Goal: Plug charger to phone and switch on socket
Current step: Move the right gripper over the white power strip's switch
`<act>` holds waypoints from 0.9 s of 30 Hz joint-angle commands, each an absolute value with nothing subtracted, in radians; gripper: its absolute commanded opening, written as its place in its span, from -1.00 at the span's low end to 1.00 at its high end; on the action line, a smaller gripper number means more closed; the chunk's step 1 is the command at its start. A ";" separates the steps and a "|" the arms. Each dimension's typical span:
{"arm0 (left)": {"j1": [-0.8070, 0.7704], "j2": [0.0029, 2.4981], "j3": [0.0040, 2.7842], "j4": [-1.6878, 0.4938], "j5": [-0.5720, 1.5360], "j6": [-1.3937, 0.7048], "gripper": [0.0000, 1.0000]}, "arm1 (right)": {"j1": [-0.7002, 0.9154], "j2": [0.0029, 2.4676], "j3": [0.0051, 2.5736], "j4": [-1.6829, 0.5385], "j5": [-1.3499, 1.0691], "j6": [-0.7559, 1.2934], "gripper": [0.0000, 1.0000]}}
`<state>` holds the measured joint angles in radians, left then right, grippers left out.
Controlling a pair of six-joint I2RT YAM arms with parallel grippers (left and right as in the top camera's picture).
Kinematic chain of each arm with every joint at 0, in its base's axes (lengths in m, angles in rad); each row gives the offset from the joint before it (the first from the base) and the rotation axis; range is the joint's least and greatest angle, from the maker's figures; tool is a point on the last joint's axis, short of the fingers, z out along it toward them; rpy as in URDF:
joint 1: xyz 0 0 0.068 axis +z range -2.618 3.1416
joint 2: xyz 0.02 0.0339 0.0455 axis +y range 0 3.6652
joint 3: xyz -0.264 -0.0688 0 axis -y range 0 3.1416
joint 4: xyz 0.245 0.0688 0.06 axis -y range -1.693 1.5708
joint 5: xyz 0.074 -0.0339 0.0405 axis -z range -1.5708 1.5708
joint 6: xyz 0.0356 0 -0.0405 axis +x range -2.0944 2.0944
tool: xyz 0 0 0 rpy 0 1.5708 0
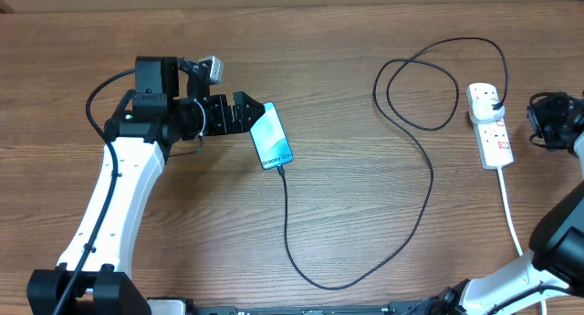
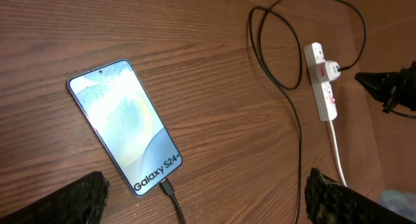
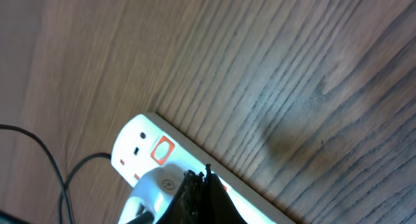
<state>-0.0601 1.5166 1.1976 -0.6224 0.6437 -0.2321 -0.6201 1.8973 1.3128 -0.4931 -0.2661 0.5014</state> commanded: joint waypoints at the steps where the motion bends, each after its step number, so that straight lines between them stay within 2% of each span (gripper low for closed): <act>1: -0.067 1.499 1.208 -0.624 0.651 -0.210 0.99 | -0.612 1.922 1.342 -0.495 -0.275 0.513 -0.93; 12: -0.067 1.500 1.208 -0.624 0.647 -0.210 0.99 | -0.539 1.980 1.342 -0.491 -0.243 0.484 -0.92; 27: -0.067 1.500 1.208 -0.624 0.643 -0.209 0.99 | -0.527 2.033 1.342 -0.527 -0.241 0.493 -0.93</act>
<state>-0.0601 1.5166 1.1976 -0.6224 0.6434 -0.2321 -0.5407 2.0190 1.3296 -0.5133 -0.2394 0.4942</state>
